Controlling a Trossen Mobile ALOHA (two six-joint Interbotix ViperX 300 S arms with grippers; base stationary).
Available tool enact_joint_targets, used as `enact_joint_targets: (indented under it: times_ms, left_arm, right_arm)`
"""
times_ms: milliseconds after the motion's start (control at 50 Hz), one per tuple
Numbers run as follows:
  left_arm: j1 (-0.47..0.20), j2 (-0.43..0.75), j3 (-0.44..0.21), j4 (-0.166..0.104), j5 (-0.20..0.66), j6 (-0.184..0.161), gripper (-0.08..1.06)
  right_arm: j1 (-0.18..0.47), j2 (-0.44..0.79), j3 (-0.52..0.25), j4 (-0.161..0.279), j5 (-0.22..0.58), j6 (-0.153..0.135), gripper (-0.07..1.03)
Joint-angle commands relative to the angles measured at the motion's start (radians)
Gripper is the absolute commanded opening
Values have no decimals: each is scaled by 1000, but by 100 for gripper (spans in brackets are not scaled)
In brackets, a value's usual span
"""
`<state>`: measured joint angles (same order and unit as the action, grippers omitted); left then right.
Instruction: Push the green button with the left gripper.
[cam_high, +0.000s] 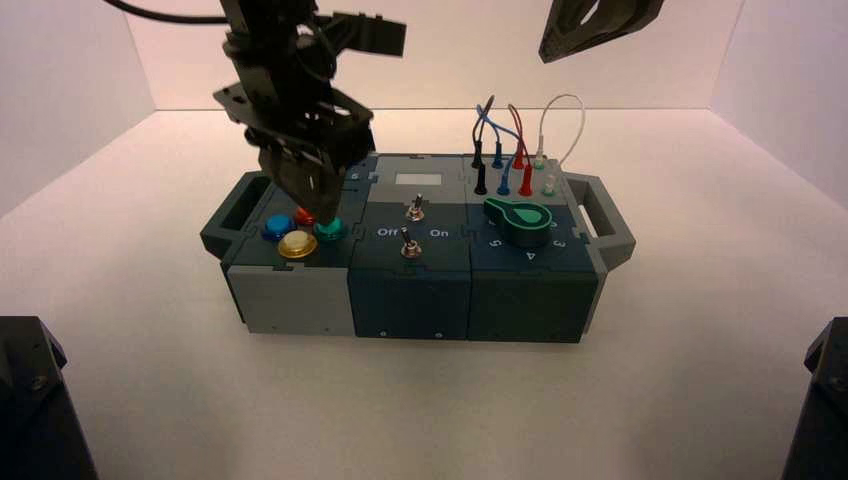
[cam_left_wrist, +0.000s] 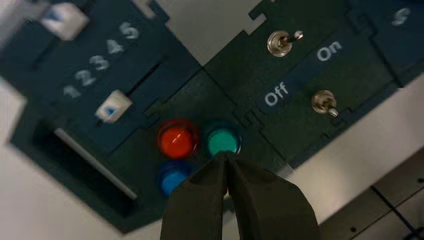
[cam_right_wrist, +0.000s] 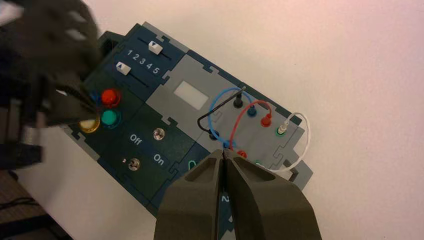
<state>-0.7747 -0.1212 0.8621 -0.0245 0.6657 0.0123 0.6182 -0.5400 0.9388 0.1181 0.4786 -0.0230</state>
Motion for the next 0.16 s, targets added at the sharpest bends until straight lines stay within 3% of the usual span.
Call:
enact_joint_targets:
  times_ms: [20, 160]
  left_arm:
    - [-3, -78, -15, 0, 35, -6, -3]
    - [-3, -124, 0, 0, 67, -15, -3]
  right_arm:
    - [5, -12, -32, 5, 6, 3, -2]
    - [5, -9, -32, 5, 9, 5, -2]
